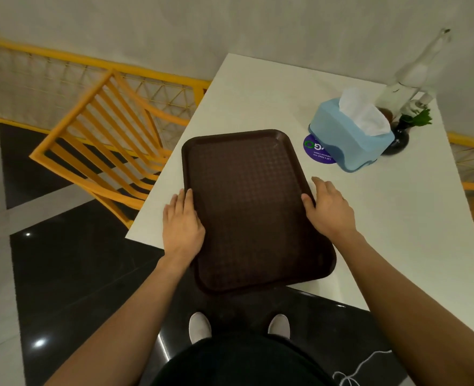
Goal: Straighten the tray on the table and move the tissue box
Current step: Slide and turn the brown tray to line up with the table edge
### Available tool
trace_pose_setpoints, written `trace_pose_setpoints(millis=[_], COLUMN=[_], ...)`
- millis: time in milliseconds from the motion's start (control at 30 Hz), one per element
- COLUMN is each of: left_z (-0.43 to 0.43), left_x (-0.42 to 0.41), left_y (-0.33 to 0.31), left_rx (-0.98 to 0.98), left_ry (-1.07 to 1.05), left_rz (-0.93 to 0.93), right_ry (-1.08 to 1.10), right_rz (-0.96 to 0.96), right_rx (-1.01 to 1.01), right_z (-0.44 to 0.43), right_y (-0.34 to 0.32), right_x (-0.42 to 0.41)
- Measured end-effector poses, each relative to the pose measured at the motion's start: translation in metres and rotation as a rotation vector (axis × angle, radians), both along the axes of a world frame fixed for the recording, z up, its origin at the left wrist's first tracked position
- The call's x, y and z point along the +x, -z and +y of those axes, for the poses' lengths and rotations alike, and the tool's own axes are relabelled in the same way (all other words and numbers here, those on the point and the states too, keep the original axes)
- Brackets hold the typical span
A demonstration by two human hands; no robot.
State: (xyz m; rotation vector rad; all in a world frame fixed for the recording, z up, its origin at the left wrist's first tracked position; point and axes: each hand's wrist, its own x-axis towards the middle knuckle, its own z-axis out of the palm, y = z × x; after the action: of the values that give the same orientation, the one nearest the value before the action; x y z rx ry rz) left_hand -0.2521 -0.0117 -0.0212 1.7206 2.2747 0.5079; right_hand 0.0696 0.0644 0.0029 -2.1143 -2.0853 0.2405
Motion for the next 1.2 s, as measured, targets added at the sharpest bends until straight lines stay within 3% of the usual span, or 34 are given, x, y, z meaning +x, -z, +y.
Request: trace_pose_setpoints(millis=[200,600,967,1200], left_z=[0.011,0.048,0.124,0.167], left_x=[-0.029,-0.069,-0.083,-0.085], left_y=[0.0,-0.008,-0.011,-0.013], left_rx=[0.043,0.096,0.103,0.114], left_ry=[0.037,0.102,0.206,0.217], left_rz=[-0.027,-0.119,0.048,0.031], right_ry=[-0.017,0.125,0.224,0.23], right_rz=[0.086,0.076,0.135,0.128], right_rx=[-0.063,-0.035,-0.077,-0.088], right_z=[-0.01,-0.02,0.026,0.072], right_y=[0.002,0.011,0.009,0.014], right_x=[-0.025,-0.065,-0.078,-0.076])
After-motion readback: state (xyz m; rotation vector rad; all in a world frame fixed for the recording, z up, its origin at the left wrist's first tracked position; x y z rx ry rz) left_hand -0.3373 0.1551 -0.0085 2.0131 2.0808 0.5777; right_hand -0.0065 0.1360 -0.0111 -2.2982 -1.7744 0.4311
